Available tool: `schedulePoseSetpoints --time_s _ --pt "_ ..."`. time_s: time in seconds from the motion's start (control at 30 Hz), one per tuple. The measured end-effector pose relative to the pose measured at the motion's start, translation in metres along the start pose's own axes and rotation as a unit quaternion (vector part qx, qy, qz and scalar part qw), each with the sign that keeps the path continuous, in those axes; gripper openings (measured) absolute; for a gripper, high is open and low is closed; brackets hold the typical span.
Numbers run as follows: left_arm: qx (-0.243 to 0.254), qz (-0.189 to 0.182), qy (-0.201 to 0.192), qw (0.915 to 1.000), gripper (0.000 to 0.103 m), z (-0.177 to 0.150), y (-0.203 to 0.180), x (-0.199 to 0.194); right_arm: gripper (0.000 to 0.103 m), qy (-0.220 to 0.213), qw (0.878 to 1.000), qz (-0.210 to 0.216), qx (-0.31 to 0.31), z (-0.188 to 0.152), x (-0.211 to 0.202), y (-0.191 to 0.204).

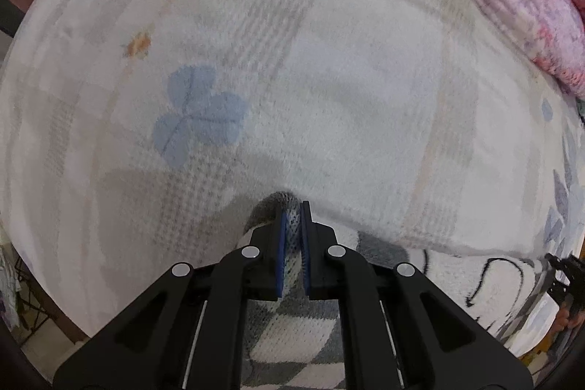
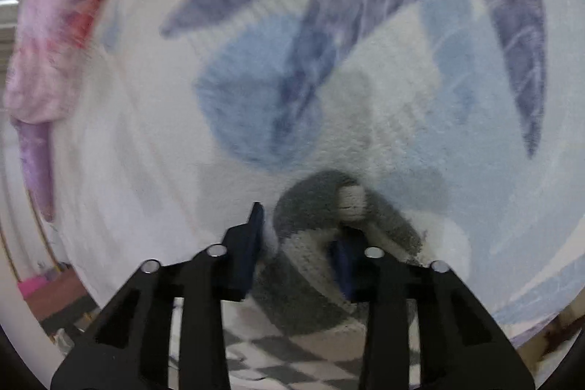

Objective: Fold large clothes

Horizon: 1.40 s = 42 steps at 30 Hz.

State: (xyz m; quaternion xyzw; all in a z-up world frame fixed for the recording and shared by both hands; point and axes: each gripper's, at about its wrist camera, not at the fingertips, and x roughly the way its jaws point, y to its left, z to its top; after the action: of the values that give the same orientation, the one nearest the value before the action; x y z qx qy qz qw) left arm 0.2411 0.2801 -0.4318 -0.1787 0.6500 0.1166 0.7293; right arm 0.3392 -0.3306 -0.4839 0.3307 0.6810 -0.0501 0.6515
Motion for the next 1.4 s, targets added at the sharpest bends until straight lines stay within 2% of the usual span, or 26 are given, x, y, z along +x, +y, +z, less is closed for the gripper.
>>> schedulePoseSetpoints --time_s 0.1,0.23,0.43,0.5,0.53,0.57,0.6,0.63,0.67,0.7,0.77,0.8,0.9,0.97,1.03,1.1,1.2,1.27,1.3,1.33,1.4 --pt "-0.019 -0.004 0.002 0.9998 0.006 0.005 -0.001 -0.014 0.027 -0.023 0.999 0.027 0.023 -0.007 -0.024 0.002" --pt "-0.011 -0.010 -0.018 0.9997 0.006 0.020 -0.011 -0.036 0.023 -0.062 0.997 0.056 0.006 0.001 -0.052 0.026" --pt "0.008 -0.033 -0.083 0.9959 0.006 0.063 -0.053 -0.065 0.023 -0.109 0.991 0.072 -0.021 0.046 -0.065 0.072" --pt "0.035 -0.037 -0.088 0.9948 0.008 0.083 -0.075 -0.061 0.026 -0.118 0.990 0.069 -0.036 0.070 -0.060 0.079" --pt "0.036 -0.025 -0.085 0.9954 0.012 0.089 -0.081 -0.057 0.031 -0.113 0.991 0.052 -0.040 0.082 -0.054 0.083" --pt "0.031 -0.010 -0.081 0.9962 0.015 0.093 -0.085 -0.053 0.040 -0.102 0.994 0.035 -0.035 0.083 -0.052 0.080" --pt "0.035 -0.013 -0.061 0.9974 0.038 0.093 -0.089 -0.047 0.049 -0.087 0.995 0.024 -0.032 0.081 -0.048 0.077" --pt "0.047 -0.030 -0.035 0.9979 0.072 0.088 -0.092 -0.041 0.072 -0.081 0.996 0.022 -0.040 0.073 -0.049 0.074" --pt "0.055 -0.036 -0.025 0.9975 0.077 0.078 -0.092 -0.037 0.079 -0.085 0.995 0.016 -0.052 0.061 -0.052 0.069" --pt "0.061 -0.035 -0.023 0.9972 0.077 0.070 -0.090 -0.035 0.079 -0.086 0.994 0.007 -0.063 0.051 -0.053 0.064" --pt "0.069 -0.005 -0.007 0.9976 0.077 0.047 -0.083 -0.028 0.080 -0.074 0.994 -0.022 -0.075 0.026 -0.053 0.046" --pt "0.060 0.008 0.010 0.9981 0.077 0.030 -0.075 -0.023 0.080 -0.068 0.995 -0.031 -0.072 0.018 -0.054 0.038" --pt "0.022 0.012 0.038 0.9989 0.077 -0.008 -0.049 -0.019 0.080 -0.048 0.996 -0.048 -0.051 -0.015 -0.056 0.001" --pt "-0.004 0.021 0.059 0.9980 0.083 -0.034 -0.034 -0.018 0.080 -0.033 0.997 -0.060 -0.029 -0.039 -0.055 -0.026" --pt "-0.017 0.033 0.073 0.9967 0.085 -0.055 -0.024 -0.015 0.080 -0.015 0.998 -0.054 -0.009 -0.056 -0.051 -0.043" --pt "-0.021 0.028 0.100 0.9944 0.085 -0.076 -0.019 -0.008 0.080 0.007 0.999 -0.039 0.016 -0.072 -0.042 -0.062" --pt "-0.049 -0.001 0.129 0.9905 0.085 -0.099 -0.014 0.004 0.080 0.028 0.999 -0.014 0.045 -0.087 -0.026 -0.075" --pt "-0.064 -0.017 0.128 0.9895 0.084 -0.105 -0.014 0.011 0.080 0.032 0.998 0.020 0.056 -0.090 -0.012 -0.073" --pt "-0.076 -0.031 0.119 0.9895 0.080 -0.107 -0.014 0.016 0.079 0.030 0.997 0.028 0.059 -0.089 -0.007 -0.070" --pt "-0.087 -0.043 0.113 0.9888 0.066 -0.106 -0.015 0.020 0.078 0.028 0.997 0.037 0.064 -0.088 -0.001 -0.066" --pt "-0.104 -0.055 0.103 0.9877 0.056 -0.103 -0.015 0.026 0.077 0.032 0.996 0.057 0.063 -0.085 0.014 -0.058"
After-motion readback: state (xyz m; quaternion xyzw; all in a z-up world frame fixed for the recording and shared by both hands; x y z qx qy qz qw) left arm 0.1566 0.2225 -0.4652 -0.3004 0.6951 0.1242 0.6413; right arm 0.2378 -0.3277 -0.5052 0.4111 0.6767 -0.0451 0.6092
